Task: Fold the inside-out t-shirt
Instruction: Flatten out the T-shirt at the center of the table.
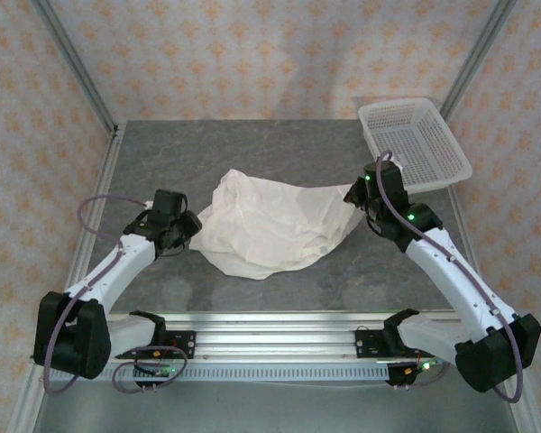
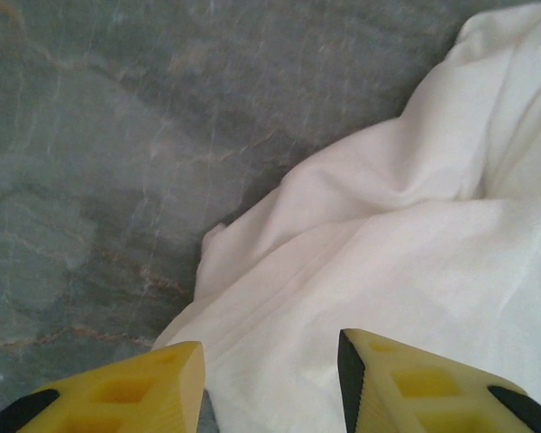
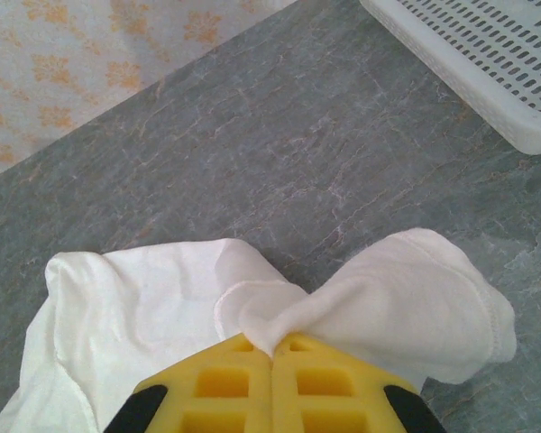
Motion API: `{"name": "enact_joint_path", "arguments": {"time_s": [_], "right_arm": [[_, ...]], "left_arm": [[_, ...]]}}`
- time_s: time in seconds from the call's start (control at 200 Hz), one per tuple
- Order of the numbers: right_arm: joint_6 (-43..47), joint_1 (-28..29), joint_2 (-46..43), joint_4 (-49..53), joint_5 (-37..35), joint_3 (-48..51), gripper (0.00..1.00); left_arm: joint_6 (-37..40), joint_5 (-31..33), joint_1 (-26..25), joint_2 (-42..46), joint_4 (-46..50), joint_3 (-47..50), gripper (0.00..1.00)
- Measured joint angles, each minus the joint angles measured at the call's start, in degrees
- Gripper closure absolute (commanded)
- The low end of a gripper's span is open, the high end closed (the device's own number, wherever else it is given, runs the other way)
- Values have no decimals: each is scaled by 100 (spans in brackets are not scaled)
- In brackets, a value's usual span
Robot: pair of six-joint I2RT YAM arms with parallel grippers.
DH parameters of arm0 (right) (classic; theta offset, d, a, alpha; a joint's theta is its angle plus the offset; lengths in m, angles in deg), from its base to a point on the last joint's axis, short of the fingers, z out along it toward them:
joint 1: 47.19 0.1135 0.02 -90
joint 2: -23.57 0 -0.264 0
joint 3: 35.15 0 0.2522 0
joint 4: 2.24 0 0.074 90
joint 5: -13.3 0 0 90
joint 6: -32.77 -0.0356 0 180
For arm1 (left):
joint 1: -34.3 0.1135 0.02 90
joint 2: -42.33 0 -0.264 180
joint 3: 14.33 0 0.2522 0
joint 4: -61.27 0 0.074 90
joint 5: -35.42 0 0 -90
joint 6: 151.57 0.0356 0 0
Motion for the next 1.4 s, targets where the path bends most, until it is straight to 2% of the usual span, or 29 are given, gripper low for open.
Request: {"name": "enact_joint_path", "arguments": {"time_s": [0.215,0.806,0.906,1.051,1.281,1.396], "right_arm": [[0,0,-9,0,35,9,100],[-42,0,-9,0,52,9,100],[-44,0,-9,0,55,9,100],[-66,0,-7,0,59,9,100],[-83,0,-4,0,59,9,100],[-83,0,-4,0,61,9,100]], "left_arm": [[-127,-267,4,-400,-192,455,58],[-118,-385,162,-1003,-852,557,56],[-114,-389,162,-1003,-901,575,62],[-98,-407,162,-1003,-935,581,75],[-98,-400,162,-916,-861,581,83],[-63,-369,162,-614,-695,577,96]]}}
